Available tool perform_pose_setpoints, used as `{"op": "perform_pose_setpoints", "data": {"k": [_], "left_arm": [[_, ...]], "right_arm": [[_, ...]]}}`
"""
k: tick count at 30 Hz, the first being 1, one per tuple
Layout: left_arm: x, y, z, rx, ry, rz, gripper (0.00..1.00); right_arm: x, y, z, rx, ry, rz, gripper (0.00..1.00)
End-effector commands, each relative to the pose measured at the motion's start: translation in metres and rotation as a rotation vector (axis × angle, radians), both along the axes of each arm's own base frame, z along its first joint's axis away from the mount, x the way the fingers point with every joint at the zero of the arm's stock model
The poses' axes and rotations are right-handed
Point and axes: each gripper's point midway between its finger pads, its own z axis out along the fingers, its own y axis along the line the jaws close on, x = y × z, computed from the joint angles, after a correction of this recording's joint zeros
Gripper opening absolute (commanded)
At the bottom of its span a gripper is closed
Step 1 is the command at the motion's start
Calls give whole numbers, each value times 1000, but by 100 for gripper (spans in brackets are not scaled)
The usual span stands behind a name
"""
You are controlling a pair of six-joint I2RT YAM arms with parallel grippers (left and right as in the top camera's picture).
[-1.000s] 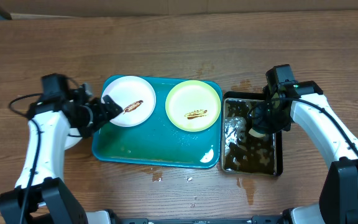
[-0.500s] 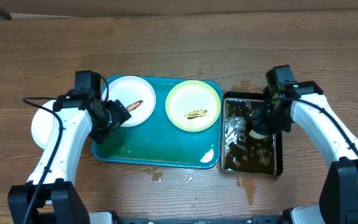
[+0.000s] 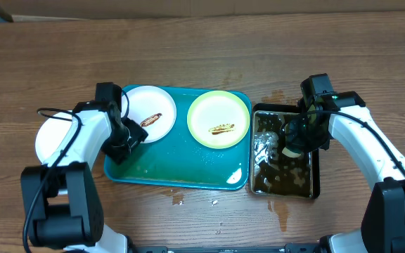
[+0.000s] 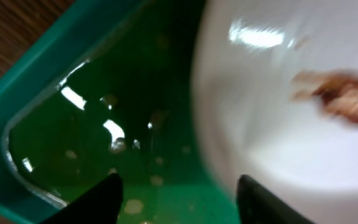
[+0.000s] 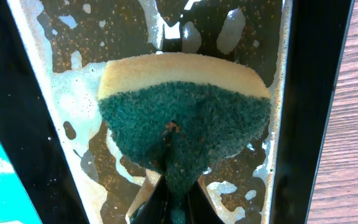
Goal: Clean dirty plates on tray and stack at the side
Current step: 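Move left gripper to the back-left white plate and grip its rim, then dip the sponge in the pan water with the right gripper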
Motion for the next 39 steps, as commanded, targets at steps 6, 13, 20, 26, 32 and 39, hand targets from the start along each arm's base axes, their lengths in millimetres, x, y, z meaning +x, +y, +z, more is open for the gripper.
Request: {"op": "perform_pose_setpoints", "data": {"k": [6,13,20,26,32,39], "left_arm": [[-11,-2,-5,-2,52,-27,30],[-17,-2,-5,-7,71,-144,19],[-18,-2,-4,-10,61,-312,4],[-20,-2,-4,-12,64,-360,4],[-23,-1,-4,-9,74,-398,4],[-33,11,-4,49,131,-404,4]], "right_arm": [[0,1,1,9,-4,5,4],[1,1,1,9,-5,5,4],[0,1,1,9,-4,4,4],[0,1,1,9,-4,4,4],[-2,1,1,9,4,4,4],[13,29,-15,172,-69,21,4]]}}
